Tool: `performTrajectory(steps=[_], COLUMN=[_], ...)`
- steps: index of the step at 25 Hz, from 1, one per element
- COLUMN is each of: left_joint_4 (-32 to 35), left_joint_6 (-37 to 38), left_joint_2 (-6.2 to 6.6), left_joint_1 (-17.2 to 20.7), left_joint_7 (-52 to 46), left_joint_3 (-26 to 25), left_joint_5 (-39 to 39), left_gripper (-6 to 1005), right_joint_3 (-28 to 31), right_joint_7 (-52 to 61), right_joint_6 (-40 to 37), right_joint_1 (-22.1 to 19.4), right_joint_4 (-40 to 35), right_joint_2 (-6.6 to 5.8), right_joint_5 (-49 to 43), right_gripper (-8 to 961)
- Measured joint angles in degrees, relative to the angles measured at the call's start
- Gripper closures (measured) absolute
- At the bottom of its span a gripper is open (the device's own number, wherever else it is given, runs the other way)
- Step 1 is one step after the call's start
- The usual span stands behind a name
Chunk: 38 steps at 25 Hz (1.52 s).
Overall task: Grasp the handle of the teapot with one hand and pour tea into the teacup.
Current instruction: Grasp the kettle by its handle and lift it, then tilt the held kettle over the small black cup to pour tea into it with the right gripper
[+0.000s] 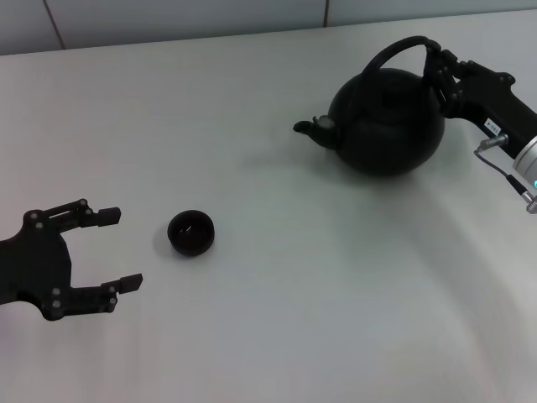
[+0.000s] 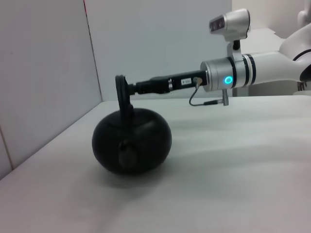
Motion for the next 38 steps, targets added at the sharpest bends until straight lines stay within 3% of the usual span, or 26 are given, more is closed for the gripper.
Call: performTrajectory(steps=[6, 12, 19, 38], left_joint_4=[0.2, 1.4, 1.5, 1.5], left_joint_6=[0.0, 0.2, 0.4, 0.1], left_joint_2=[-0.01, -0.26, -0.3, -0.48], left_joint_1=[0.0, 0.1, 0.1, 0.0], left_joint_7=[0.0, 0.0, 0.0, 0.0], left_joint_3=[0.0, 0.0, 0.0, 0.0], left_joint_5=[0.6, 1.3, 1.4, 1.4], left_gripper=[157, 157, 157, 157], right_joint_3=[-0.6, -9.2, -14.4, -23.4], right_joint_7=[-0.1, -0.1, 0.5, 0.2], right_joint_6=[-3.4, -2.9, -2.0, -0.5], right_joint_1=[0.4, 2.9, 5.3, 7.8], right_joint_4=[-0.2, -2.1, -4.3, -9.2], right_joint_2=[-0.03, -0.07, -0.02, 0.09], right_joint_5=[-0.1, -0.2, -0.2, -0.2], right_gripper=[824, 824, 823, 826])
